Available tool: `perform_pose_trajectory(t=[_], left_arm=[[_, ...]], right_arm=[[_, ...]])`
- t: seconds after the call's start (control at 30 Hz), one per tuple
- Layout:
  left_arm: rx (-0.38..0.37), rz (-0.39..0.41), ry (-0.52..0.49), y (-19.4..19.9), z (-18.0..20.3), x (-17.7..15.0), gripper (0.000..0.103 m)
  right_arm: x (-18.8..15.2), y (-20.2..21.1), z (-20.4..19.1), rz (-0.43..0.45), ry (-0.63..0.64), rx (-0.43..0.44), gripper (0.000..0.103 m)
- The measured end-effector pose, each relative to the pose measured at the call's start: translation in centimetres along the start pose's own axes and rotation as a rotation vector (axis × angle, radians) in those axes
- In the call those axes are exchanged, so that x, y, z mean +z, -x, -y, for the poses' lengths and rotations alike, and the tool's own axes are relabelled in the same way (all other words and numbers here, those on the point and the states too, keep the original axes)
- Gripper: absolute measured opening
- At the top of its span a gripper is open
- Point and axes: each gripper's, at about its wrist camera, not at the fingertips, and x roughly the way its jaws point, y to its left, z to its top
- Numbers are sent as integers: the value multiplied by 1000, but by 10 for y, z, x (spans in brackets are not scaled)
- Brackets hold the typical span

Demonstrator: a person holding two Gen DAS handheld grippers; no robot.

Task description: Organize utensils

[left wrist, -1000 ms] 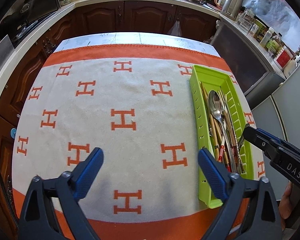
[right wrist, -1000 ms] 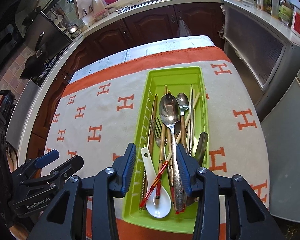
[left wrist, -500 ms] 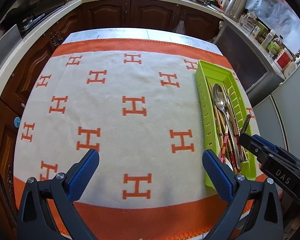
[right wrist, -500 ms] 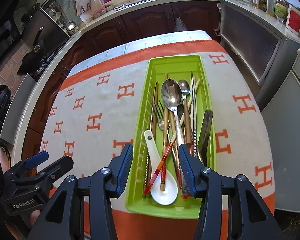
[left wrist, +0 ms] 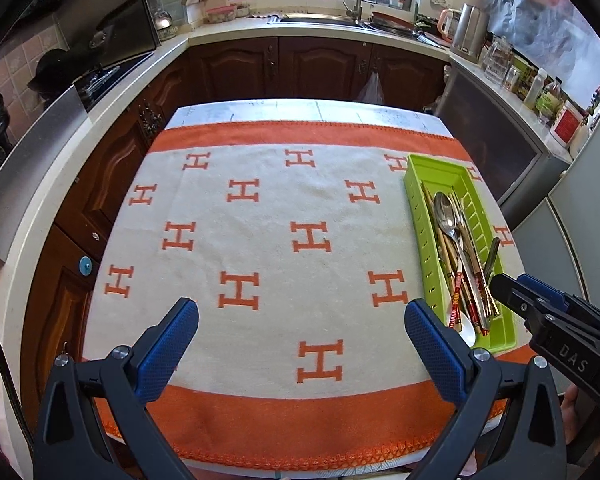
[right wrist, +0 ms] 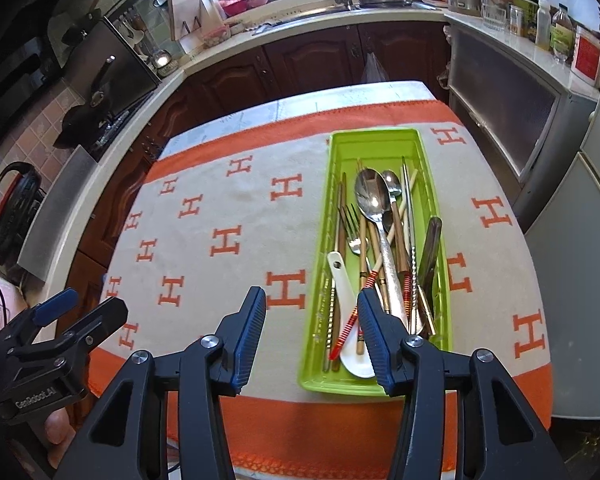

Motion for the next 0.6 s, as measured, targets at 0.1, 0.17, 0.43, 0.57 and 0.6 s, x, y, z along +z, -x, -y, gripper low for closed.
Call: perform_pose_trajectory(t=[0.1,0.17,0.43,0.57,0.6], left_arm=[[4,16,15,12,-2,2,102],[15,39,21,22,-3,3,102],[36,100,33,46,2,2,102],[51,105,28,47,6,-1,102],[53,105,30,46,7,-1,102]], right_arm=[[3,21,-10,39,14,14,60],[5,39,-16,73,17,30,67],[-1,82,-41,170,69,-27,81],[-8,89,-47,181,81,-49,81],[-9,90,-48,183,83,-54,81]])
